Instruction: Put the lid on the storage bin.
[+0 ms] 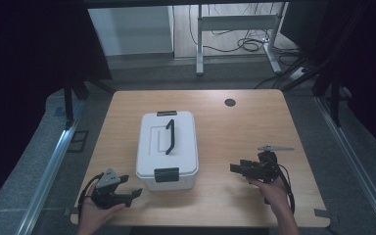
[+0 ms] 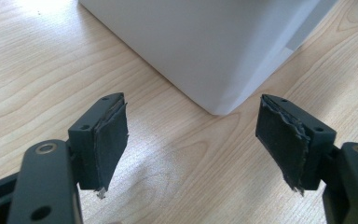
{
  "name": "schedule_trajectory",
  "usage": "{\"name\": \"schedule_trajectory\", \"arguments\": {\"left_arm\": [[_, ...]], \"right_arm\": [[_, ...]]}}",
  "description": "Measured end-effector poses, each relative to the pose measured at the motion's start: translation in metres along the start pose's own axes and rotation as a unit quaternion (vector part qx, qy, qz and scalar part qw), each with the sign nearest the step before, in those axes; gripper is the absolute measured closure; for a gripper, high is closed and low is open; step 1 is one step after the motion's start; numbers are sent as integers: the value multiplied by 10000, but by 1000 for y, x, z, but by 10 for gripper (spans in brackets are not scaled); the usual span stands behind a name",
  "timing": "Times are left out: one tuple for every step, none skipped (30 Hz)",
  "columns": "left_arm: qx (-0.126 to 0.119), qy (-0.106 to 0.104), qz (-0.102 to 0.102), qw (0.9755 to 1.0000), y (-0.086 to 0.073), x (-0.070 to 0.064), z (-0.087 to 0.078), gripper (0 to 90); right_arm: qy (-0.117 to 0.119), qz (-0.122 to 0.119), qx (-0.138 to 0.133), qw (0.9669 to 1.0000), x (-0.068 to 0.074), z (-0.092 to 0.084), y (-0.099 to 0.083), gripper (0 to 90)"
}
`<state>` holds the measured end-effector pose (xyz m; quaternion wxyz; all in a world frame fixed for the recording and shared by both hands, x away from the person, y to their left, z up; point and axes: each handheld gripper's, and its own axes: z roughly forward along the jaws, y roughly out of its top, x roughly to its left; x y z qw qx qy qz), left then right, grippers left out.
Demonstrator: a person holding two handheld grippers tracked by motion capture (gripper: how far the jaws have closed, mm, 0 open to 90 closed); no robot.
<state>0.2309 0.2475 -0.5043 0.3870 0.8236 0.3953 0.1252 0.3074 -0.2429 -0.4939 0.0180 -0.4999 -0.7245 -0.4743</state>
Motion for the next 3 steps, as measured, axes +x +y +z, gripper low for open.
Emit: {"name": "schedule_trajectory", "arguments": {"left_arm": [[4,3,4,10000,0,0,0,254],[10,-6,1,10000,0,-1,1,254],[9,-12,-5,10000,1,-1,1,254]], "right_arm": [[15,-36,-21,10000,0,-1,-1,346],[3,-56,-46,10000,1,-2,-2,345],[-9,-77,-83,9999,2,-3,-2,345]]}}
